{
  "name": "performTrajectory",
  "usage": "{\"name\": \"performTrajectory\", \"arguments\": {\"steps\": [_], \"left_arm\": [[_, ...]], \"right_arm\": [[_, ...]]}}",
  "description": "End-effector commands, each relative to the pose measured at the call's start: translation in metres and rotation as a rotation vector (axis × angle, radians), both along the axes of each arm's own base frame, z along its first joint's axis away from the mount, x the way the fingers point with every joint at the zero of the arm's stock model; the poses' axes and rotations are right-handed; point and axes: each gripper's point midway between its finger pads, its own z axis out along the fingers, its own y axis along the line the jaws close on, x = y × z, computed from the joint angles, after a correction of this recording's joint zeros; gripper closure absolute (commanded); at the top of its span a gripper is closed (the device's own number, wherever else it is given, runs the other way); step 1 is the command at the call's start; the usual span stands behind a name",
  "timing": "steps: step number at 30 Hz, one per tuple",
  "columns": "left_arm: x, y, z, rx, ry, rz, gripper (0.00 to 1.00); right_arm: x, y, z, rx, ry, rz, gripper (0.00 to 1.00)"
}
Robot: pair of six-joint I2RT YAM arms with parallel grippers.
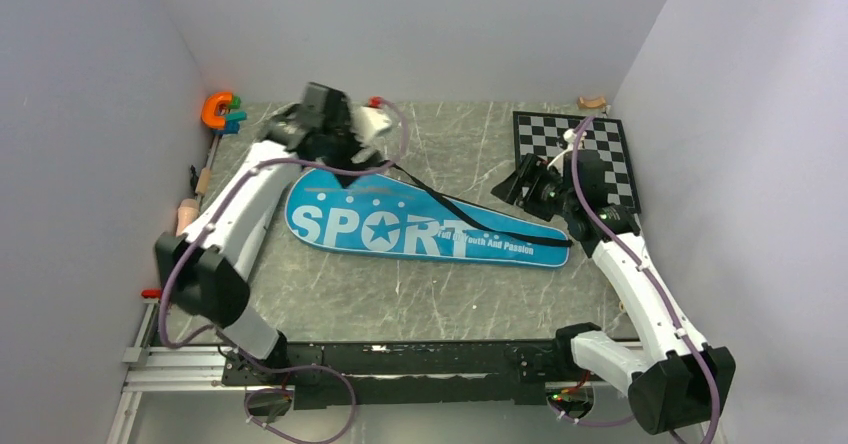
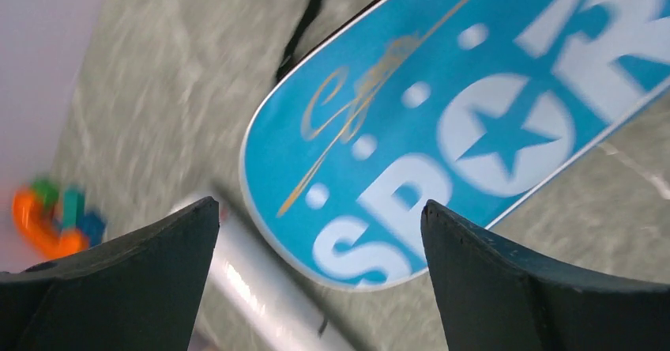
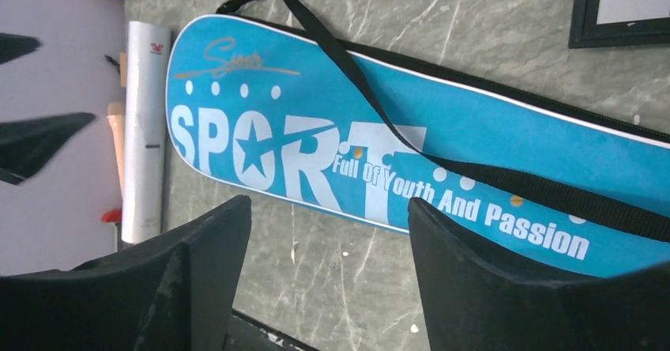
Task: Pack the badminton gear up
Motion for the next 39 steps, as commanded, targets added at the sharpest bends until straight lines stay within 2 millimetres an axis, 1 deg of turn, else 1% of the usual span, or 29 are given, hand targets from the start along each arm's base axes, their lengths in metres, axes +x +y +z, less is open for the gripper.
{"name": "performTrajectory", "arguments": {"steps": [1,2,4,6,7,8,12,13,15,17,19,21,26,35,39], "left_arm": [[-0.006,0.093,-0.007,0.001,0.021,0.295,0.01],[-0.008,0.112,-0.010,-0.013,0.028,0.346,0.01],[-0.013,0.143,-0.020,-0.043,0.040,0.429,0.01],[-0.021,0.168,-0.030,-0.064,0.049,0.495,0.01],[-0.024,0.176,-0.036,-0.059,0.049,0.507,0.01],[-0.029,0.194,-0.045,-0.044,0.053,0.546,0.00],[-0.044,0.230,-0.079,0.048,0.084,0.640,0.01],[-0.049,0.238,-0.090,0.051,0.112,0.674,0.00],[-0.056,0.250,-0.103,0.026,0.154,0.737,0.01],[-0.061,0.261,-0.114,0.006,0.181,0.780,0.01],[-0.065,0.265,-0.126,-0.006,0.214,0.793,0.01],[-0.069,0.265,-0.133,-0.008,0.232,0.797,0.00],[-0.072,0.258,-0.144,-0.038,0.259,0.786,0.01],[-0.077,0.260,-0.162,-0.018,0.288,0.795,0.01],[-0.087,0.259,-0.175,0.006,0.310,0.760,0.01]], "right_arm": [[0.012,0.008,0.022,-0.021,-0.077,-0.024,0.21],[0.010,0.012,0.022,-0.027,-0.078,-0.018,0.18],[0.008,0.017,0.020,-0.035,-0.073,-0.009,0.15],[0.005,0.023,0.020,-0.037,-0.074,0.001,0.13],[0.003,0.026,0.020,-0.036,-0.075,0.008,0.12],[0.001,0.028,0.019,-0.037,-0.074,0.013,0.12],[-0.004,0.034,0.019,-0.043,-0.064,0.036,0.08],[-0.004,0.035,0.020,-0.047,-0.064,0.040,0.06],[-0.005,0.037,0.022,-0.056,-0.061,0.053,0.01],[-0.005,0.038,0.025,-0.058,-0.066,0.057,0.00],[-0.007,0.040,0.029,-0.057,-0.073,0.060,0.00],[-0.009,0.041,0.033,-0.059,-0.080,0.061,0.00],[-0.015,0.038,0.035,-0.064,-0.082,0.051,0.00],[-0.021,0.035,0.031,-0.067,-0.079,0.044,0.00],[-0.021,0.036,0.033,-0.062,-0.088,0.051,0.00]]}}
